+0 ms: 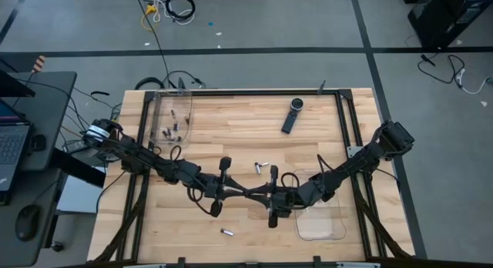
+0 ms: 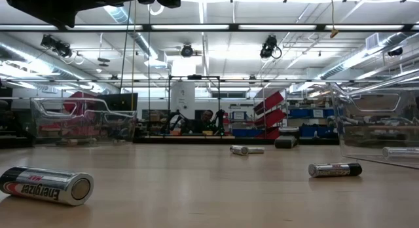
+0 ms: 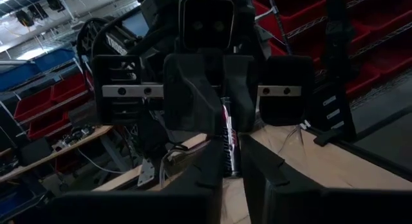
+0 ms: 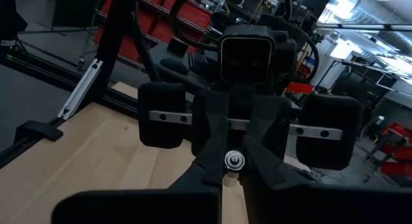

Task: Sort batteries
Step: Put the silver battery into the bottom transparent bin

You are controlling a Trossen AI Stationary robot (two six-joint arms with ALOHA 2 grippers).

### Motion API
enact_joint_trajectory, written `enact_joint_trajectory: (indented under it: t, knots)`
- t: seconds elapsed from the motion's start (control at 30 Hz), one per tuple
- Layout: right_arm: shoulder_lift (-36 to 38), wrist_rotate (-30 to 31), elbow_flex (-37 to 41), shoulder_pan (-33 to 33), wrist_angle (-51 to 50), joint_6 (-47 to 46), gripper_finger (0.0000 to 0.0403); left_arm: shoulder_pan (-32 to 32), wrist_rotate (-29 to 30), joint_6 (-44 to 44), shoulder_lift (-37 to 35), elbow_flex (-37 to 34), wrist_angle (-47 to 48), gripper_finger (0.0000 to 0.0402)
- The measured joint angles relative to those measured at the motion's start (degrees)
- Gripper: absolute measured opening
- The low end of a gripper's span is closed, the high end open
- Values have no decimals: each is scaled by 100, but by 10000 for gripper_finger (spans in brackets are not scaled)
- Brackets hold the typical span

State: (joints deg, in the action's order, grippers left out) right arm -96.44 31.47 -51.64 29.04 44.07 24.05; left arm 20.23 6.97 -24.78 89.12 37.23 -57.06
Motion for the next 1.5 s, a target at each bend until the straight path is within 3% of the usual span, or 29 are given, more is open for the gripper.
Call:
enact_joint_trajectory:
  t: [0.2,0.43,0.57,0.67,0.87,1.1,1.27,1.5]
  knots:
    - [0,259,0,50,45,-16,23,0,300,248,2,4,304,101]
    - [253,1420,0,356,-164,-190,24,-4,1181,438,2,4,994,147]
    - [689,2038,0,556,-1140,-937,23,0,1252,693,2,4,1228,150]
    - [1179,2079,0,648,-2310,-1962,23,0,1277,737,2,4,1248,150]
    - [2091,658,-2,695,-5094,-4394,23,0,1295,737,2,4,1245,151]
    - [2700,-1263,-2,879,-7494,-7324,23,0,1312,734,2,4,1246,151]
    - [2649,-1901,-2,1087,-8670,-8917,23,-5,1322,728,2,4,1246,151]
    - [1976,-2518,0,1255,-9112,-9868,26,-72,1362,719,2,4,1347,151]
